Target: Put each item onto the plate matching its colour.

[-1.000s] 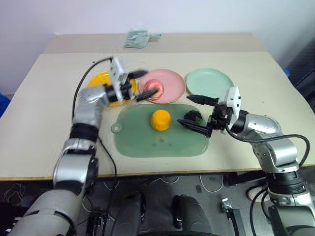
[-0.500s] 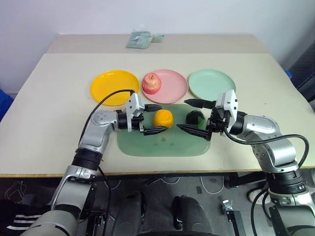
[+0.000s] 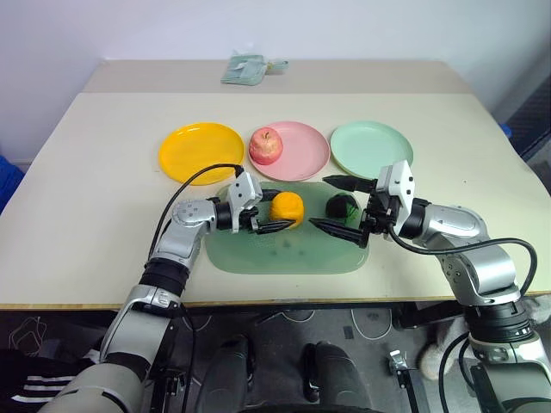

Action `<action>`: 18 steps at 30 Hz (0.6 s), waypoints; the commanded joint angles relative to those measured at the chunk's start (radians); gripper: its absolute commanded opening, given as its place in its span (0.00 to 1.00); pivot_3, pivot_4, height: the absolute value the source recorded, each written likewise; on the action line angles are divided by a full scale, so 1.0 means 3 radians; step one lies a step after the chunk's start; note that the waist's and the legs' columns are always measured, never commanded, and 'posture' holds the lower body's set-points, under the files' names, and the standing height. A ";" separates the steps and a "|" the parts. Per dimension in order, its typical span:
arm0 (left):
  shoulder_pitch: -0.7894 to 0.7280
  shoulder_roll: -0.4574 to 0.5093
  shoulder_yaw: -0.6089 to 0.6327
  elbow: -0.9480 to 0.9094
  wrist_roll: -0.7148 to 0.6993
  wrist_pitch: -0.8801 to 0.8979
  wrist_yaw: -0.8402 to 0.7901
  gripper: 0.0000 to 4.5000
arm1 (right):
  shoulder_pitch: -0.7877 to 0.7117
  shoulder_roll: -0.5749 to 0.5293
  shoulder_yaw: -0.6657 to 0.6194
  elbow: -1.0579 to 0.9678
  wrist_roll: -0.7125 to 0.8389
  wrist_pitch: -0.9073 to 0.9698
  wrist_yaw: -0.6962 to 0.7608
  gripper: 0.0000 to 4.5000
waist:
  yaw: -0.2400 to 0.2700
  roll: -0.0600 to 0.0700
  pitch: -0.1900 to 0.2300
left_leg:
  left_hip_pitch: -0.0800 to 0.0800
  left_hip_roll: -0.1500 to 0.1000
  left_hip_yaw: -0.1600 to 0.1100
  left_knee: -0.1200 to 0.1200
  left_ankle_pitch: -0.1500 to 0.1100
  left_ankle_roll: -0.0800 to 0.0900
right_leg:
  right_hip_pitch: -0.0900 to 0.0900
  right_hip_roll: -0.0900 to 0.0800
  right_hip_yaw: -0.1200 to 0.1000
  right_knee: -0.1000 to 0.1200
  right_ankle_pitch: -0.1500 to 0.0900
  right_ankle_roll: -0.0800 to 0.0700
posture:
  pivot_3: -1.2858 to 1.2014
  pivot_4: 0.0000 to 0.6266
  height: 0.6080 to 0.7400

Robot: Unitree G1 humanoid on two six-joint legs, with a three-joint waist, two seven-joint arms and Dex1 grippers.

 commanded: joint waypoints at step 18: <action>-0.0582 0.0358 0.1468 0.1028 -0.0154 -0.0312 0.2403 0.65 | -0.0385 0.0593 0.0011 0.0206 -0.0164 -0.0174 -0.0578 1.00 | 0.0007 0.0000 0.0000 | -0.0001 -0.0002 0.0002 0.0001 -0.0001 0.0001 | 0.0000 -0.0001 -0.0002 0.0000 0.0002 0.0004 | 0.52 0.24 1.00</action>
